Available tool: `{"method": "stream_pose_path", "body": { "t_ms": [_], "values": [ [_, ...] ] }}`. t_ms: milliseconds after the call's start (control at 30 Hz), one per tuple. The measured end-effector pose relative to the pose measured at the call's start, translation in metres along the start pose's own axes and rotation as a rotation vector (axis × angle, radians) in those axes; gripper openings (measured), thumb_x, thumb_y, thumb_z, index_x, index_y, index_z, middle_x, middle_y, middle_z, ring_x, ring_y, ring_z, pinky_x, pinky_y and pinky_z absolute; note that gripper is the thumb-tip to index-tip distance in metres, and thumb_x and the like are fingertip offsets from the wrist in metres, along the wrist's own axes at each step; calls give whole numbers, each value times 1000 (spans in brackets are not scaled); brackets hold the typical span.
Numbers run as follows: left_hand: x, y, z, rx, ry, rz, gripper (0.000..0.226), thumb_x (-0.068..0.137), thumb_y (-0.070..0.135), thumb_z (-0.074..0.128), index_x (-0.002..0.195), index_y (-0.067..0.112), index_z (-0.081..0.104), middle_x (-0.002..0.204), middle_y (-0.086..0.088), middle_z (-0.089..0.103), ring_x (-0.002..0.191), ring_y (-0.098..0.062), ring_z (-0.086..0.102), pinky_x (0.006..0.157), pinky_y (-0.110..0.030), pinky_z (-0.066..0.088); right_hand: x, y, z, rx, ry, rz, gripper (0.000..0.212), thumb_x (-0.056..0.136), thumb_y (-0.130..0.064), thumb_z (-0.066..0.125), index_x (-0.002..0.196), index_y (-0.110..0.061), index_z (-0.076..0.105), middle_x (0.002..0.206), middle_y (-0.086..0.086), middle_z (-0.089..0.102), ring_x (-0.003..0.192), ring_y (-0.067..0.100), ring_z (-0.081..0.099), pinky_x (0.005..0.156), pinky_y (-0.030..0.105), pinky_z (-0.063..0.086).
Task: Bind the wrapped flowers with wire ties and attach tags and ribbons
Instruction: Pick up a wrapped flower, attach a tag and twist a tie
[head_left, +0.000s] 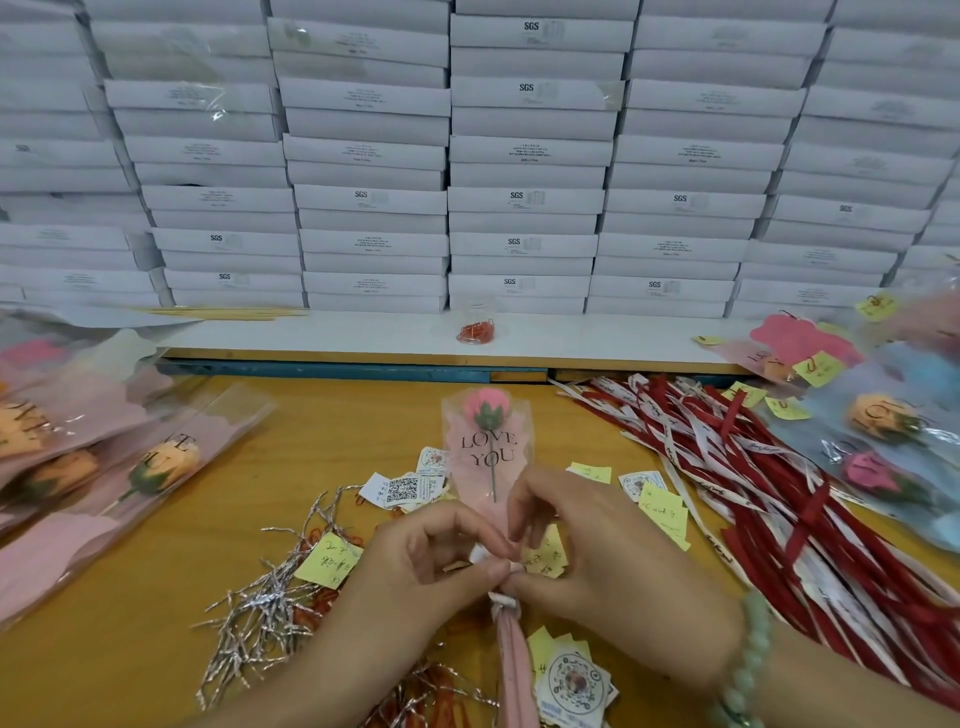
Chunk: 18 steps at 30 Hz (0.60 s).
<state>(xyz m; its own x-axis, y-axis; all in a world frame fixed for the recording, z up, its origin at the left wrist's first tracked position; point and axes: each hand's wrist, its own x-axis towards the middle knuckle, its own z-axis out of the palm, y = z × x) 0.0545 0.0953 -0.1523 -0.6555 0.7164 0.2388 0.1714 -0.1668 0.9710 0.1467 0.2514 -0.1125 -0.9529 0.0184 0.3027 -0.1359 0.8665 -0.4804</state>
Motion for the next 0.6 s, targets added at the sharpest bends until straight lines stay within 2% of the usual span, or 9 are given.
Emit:
{"method": "stream_pose_path", "body": {
  "t_ms": [67,100,167,233,367,467,600],
  "values": [
    [-2,2,2,65,12,45,11,76,6,75,76,16,73,86,-8,72,88,-18,69,71,-19,53,1,0,3,79,-29,-30,28,84,-25,73,96,-27,48,90,-15,59,90,4,58,72,22,49],
    [-2,3,2,116,21,65,16,77,2,75,75,18,73,85,-7,71,87,-18,69,70,-20,53,1,0,4,104,-39,-27,29,84,-22,72,98,-26,46,90,-14,59,87,3,59,68,21,49],
    [-4,5,2,203,32,86,24,79,-2,74,73,21,74,84,-3,71,80,-16,70,68,-22,55,1,1,7,112,-50,-20,31,86,-18,69,101,-26,43,87,-14,57,75,-5,58,59,14,42],
    [-6,8,1,280,35,123,27,79,-1,74,71,24,74,83,1,72,76,-13,71,67,-23,56,1,4,11,104,-63,-20,31,88,-15,66,105,-26,42,84,-15,55,69,-9,55,56,12,38],
    [-7,11,0,422,57,261,27,80,2,75,73,28,72,83,7,70,82,-15,70,65,-23,57,2,8,16,93,-55,9,28,92,-17,58,103,-35,40,85,-14,57,79,6,55,63,26,44],
    [-6,12,-2,598,63,425,16,79,12,74,77,27,68,82,11,66,78,-11,66,64,-28,55,2,9,14,198,-41,58,27,89,-13,60,97,-35,46,83,-15,61,72,3,54,63,21,42],
    [-5,15,-5,769,51,576,16,76,5,71,77,20,64,80,15,59,73,-5,58,61,-27,49,5,11,7,491,-66,164,20,82,-6,73,89,-20,61,75,-9,66,69,3,58,64,16,46]
  ]
}}
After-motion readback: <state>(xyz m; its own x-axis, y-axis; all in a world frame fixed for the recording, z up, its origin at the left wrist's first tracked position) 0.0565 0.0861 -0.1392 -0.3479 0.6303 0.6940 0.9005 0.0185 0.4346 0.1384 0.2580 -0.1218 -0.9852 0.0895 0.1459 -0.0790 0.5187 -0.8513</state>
